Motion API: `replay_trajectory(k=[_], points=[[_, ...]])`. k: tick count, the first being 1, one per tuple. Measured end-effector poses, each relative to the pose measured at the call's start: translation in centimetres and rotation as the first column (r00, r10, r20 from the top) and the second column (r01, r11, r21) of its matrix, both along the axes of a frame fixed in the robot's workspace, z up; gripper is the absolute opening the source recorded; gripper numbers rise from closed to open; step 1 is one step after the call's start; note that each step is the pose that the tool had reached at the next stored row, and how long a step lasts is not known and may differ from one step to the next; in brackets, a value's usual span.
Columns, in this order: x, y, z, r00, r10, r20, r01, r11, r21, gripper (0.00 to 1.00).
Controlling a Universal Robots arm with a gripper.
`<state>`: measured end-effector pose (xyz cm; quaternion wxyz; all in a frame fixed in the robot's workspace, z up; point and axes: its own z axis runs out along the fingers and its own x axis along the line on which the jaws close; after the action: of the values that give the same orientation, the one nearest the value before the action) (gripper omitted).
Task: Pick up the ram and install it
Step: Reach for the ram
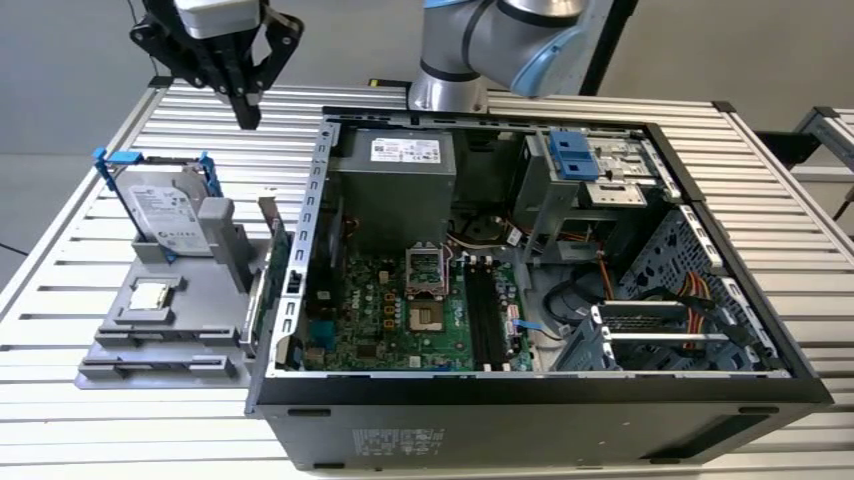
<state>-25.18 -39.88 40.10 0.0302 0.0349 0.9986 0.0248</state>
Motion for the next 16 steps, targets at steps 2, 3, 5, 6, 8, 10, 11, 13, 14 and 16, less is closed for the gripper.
replay_trajectory(k=[2,3,5,6,8,10,11,13,14,16], points=[[-0.28,0.00,0.02,1.0000,0.000,0.0006,0.000,1.0000,-0.0001,0.00],[-0.45,0.00,0.03,1.0000,0.000,0.0011,0.000,1.0000,0.0000,0.00],[-0.77,0.00,0.05,1.0000,0.000,0.0018,0.000,1.0000,-0.0001,0.00],[-0.93,0.00,0.06,1.0000,0.000,0.0023,0.000,1.0000,-0.0001,0.00],[-1.24,0.00,0.08,1.0000,0.000,0.0030,0.000,1.0000,0.0000,0.00],[-1.56,0.00,0.10,1.0000,0.000,0.0037,0.000,1.0000,-0.0001,0.00],[-1.71,0.00,0.10,1.0000,0.000,0.0042,0.000,1.0000,-0.0001,0.00],[-2.02,0.00,0.12,1.0000,0.000,0.0050,0.000,1.0000,0.0000,0.00],[-2.18,0.00,0.13,1.0000,0.000,0.0053,0.000,1.0000,0.0000,0.00],[-2.49,0.00,0.15,1.0000,0.000,0.0061,0.000,1.0000,-0.0001,0.00]])
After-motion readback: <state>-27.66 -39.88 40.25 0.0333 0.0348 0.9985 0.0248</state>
